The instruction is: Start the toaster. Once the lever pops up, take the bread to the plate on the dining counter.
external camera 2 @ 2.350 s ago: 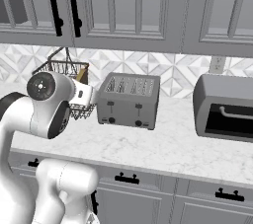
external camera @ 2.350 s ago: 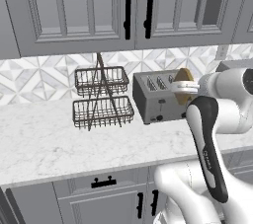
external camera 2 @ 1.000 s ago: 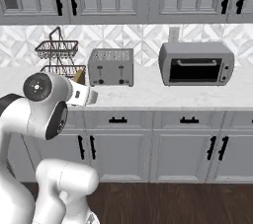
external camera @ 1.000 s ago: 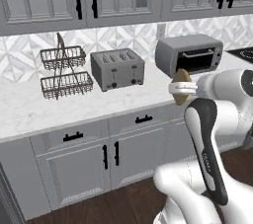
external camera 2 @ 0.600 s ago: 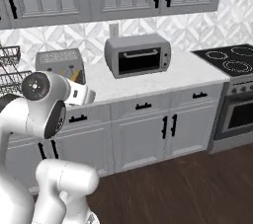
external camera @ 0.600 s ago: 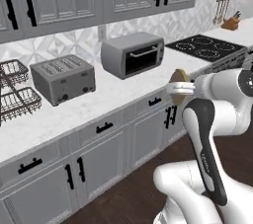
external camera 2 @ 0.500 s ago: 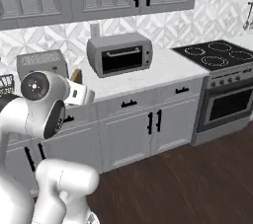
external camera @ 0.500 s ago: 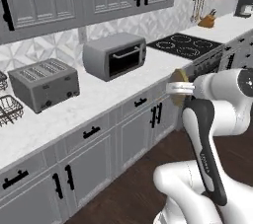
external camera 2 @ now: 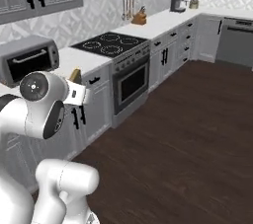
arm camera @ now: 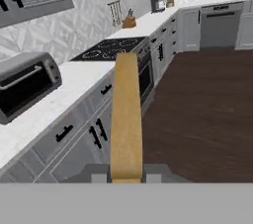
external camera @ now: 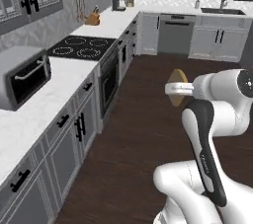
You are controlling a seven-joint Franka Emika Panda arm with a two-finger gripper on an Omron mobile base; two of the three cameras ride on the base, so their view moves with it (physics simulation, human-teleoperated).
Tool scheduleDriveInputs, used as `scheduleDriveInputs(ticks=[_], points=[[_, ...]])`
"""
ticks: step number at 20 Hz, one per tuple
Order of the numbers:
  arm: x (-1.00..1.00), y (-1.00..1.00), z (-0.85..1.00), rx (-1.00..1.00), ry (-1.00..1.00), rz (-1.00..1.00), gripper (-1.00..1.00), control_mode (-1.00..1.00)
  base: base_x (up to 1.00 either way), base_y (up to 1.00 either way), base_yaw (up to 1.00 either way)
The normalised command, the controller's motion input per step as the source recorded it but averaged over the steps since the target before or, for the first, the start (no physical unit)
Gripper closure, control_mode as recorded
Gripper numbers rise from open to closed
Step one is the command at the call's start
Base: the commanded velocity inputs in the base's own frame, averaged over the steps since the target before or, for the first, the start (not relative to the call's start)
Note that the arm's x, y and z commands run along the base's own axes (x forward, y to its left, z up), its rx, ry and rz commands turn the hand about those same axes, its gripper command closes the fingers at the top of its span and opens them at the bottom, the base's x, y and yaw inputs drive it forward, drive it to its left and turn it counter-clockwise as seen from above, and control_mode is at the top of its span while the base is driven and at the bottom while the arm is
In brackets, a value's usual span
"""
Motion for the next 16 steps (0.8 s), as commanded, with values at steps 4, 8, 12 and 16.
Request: scheduleDriveInputs(ticks=[4, 8, 12, 16], points=[[0.0, 0.0, 0.0, 0.0, 0.0, 0.0, 1.0, 1.0, 0.02, 0.0, -0.84], [0.0, 0.0, 0.0, 0.0, 0.0, 0.0, 1.0, 1.0, 0.15, 0.03, -0.81], [0.0, 0.0, 0.0, 0.0, 0.0, 0.0, 1.0, 1.0, 0.25, 0.07, -0.78], [0.0, 0.0, 0.0, 0.0, 0.0, 0.0, 1.0, 1.0, 0.38, 0.08, -0.64]])
